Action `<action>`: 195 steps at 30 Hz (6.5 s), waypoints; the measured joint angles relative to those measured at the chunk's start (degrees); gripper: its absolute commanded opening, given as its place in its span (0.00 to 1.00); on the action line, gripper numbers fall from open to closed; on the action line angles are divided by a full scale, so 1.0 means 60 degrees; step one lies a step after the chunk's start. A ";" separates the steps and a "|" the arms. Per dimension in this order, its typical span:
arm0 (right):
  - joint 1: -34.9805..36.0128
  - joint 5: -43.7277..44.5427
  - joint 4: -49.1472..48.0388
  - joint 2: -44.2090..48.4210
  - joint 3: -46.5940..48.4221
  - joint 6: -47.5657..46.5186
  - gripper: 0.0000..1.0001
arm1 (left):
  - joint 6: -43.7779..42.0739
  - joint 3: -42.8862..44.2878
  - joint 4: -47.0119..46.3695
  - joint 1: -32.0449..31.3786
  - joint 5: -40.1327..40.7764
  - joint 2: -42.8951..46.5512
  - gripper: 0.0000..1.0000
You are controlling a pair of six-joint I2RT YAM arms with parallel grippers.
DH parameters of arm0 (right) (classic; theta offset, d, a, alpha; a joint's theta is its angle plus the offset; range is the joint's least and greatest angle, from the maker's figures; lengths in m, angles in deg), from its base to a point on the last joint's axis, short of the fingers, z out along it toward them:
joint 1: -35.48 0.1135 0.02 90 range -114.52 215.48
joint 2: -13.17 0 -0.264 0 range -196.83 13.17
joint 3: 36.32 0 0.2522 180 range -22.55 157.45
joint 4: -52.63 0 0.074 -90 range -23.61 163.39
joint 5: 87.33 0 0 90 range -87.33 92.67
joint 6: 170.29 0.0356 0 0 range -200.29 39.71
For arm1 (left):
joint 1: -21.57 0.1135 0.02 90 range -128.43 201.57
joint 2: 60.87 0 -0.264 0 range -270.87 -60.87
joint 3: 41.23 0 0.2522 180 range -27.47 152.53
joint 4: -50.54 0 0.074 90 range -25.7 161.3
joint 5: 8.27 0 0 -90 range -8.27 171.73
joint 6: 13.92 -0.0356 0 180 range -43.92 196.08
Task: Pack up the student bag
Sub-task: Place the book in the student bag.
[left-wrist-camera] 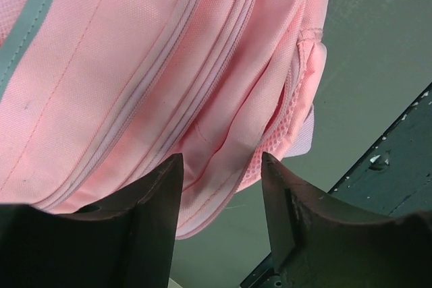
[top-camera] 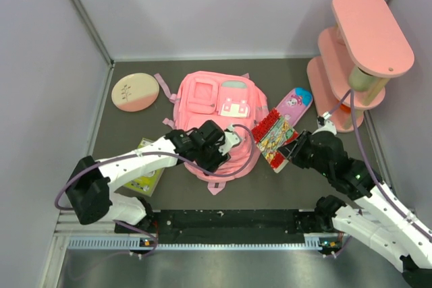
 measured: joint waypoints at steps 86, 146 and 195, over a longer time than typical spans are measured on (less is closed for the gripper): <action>-0.0255 -0.1169 -1.0622 -0.7519 -0.1209 0.4284 0.00 | 0.3905 0.3348 -0.2492 0.1749 -0.0226 0.0040 0.00; -0.0087 -0.0619 -1.4233 -1.2225 0.0346 0.5530 0.59 | 0.3887 0.2317 -0.2951 0.1752 -0.0670 0.0295 0.00; -0.1246 -0.4590 -0.7934 -0.8408 0.1133 -0.0004 0.84 | 0.4907 0.1009 -0.3920 0.2127 0.0765 0.1275 0.00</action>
